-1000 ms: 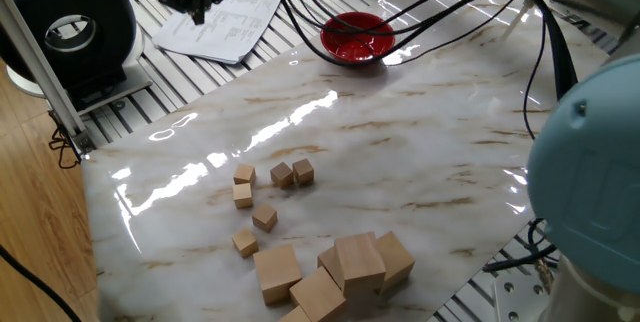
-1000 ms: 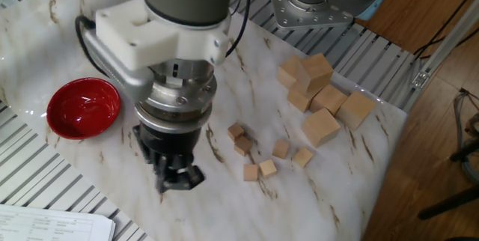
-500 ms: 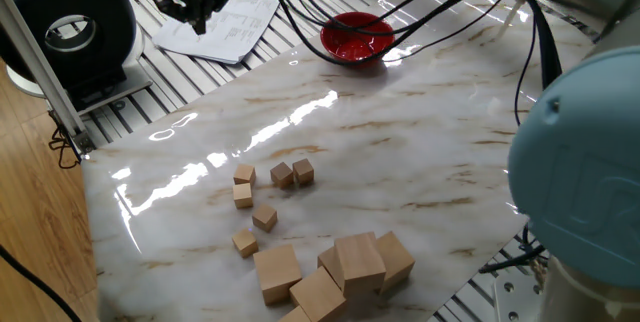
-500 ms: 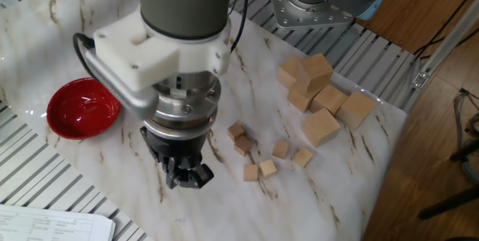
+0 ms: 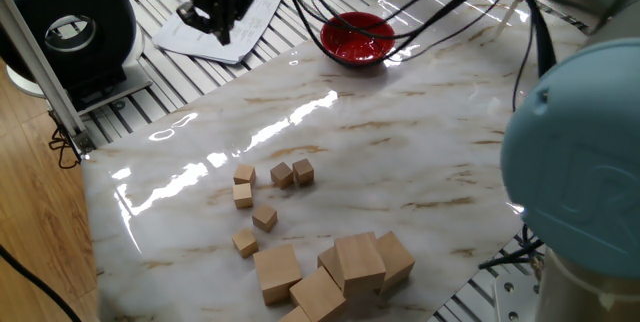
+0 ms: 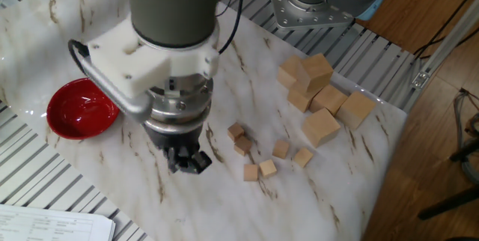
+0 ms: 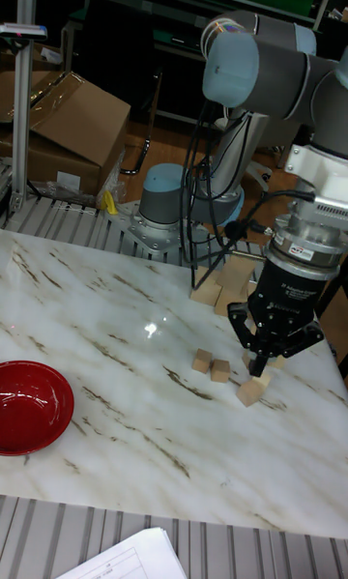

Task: Stack the blocks into a pyramid shape

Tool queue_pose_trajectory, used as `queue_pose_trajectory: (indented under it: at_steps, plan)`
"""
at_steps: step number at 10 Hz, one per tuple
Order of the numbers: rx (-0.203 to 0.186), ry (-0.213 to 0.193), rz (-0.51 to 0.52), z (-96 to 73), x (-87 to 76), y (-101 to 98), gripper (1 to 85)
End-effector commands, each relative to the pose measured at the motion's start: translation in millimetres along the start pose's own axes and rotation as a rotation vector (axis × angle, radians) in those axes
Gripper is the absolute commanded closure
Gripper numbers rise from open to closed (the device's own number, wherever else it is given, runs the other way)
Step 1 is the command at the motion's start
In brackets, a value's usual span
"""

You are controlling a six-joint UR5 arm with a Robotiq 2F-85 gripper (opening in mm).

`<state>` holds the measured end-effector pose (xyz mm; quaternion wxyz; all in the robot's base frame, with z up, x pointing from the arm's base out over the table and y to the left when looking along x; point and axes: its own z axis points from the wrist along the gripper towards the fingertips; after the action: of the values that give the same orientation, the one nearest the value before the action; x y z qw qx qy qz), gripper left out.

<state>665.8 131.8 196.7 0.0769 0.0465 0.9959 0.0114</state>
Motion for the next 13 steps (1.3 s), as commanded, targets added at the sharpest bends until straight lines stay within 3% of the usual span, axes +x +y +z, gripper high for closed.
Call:
queue_pose_trajectory:
  at_steps: [1,3,4,6,7,8,9,10,12,13]
  plan:
    - [-0.059,0.035,-0.01,-15.5,36.7,10.8,84.7]
    - [-0.003,0.052,-0.041,-22.5,41.3,8.9,84.7]
    - [0.018,0.02,-0.033,-16.3,29.2,5.6,84.7]
    - [-0.062,0.024,0.023,-5.9,24.6,25.5,84.7]
    - [-0.032,0.018,0.034,1.9,19.8,17.6,84.7]
    - [-0.024,0.017,0.065,7.4,18.0,16.0,84.7]
    - [-0.049,0.015,0.105,9.3,16.3,22.5,84.7]
    - [-0.029,0.017,0.098,8.5,17.1,16.7,84.7]
    - [-0.003,0.058,0.09,9.3,28.4,8.3,84.7]
    - [-0.01,0.062,0.097,7.3,28.9,9.9,84.7]
